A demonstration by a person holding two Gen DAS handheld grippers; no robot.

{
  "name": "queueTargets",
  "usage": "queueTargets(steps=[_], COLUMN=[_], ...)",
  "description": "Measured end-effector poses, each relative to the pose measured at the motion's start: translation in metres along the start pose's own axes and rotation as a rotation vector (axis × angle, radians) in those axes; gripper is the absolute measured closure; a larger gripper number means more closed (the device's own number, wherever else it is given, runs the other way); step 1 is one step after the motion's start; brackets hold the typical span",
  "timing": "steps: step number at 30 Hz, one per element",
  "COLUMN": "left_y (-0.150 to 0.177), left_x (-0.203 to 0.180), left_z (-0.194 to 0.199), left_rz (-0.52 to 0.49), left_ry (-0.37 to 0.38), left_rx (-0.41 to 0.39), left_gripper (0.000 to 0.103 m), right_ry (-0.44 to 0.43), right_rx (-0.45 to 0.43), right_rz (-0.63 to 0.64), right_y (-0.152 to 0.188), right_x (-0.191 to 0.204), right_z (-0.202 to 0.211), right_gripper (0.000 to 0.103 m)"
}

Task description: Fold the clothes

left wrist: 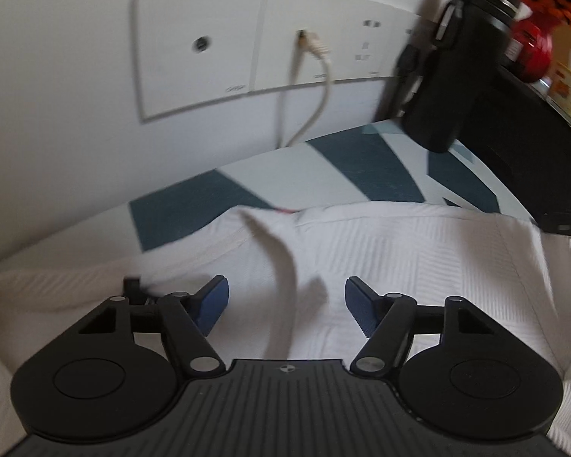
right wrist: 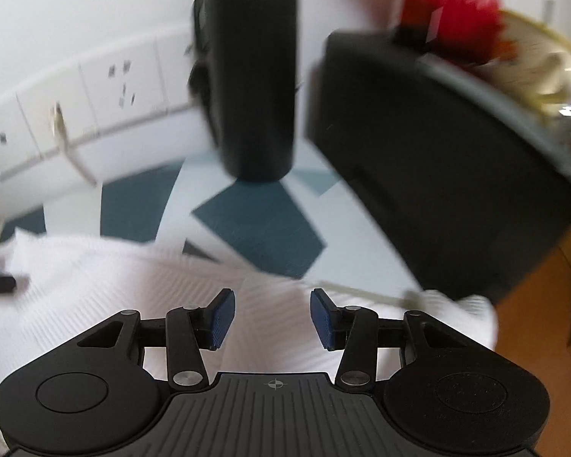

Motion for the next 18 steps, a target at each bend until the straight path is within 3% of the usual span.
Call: queueTargets(steps=[4, 7, 8, 13, 18], left_y=[-0.002, 0.0, 0.0, -0.002, 0.0], left_x=[-0.004, -0.001, 0.0, -0.006, -0.022], left_z=[-0.007, -0.012, -0.012, -0.01, -0.01], left_rz=[-0.016, 0.016, 0.023, 0.041, -0.022], left_ry=[0.021, 0.041, 0.043, 0.082, 0.105], left_rx=[0.012, 0.032, 0.033, 0.062, 0.067], left_gripper=[0.034, 0.051, 0.051, 0.055, 0.055], right_ry=[-0.014, -0.016, -0.017, -0.043, -0.031], right_rx=[0.055, 0.063, 0.065, 0.064, 0.051], right_rz=[-0.029, -0.002, 0.01, 0.026, 0.012], right_y=[0.005, 0.005, 0.005, 0.007, 0.008], right_x=[-0.007, -0.004, -0.003, 0.001, -0.002], right_z=[-0.016, -0.02, -0.021, -0.017, -0.015], right_gripper=[0.06, 0.057, 0.057, 0.081, 0.075])
Point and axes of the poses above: each gripper's, at about its wrist camera, not at the fingertips, and z roughly against the way its jaws point, x to its left, y to its underside, the point moved 9 cm from there along -z, roughly the way its jaws point, and after that the axes turned 15 degrees about -y, right-handed, at the moved point
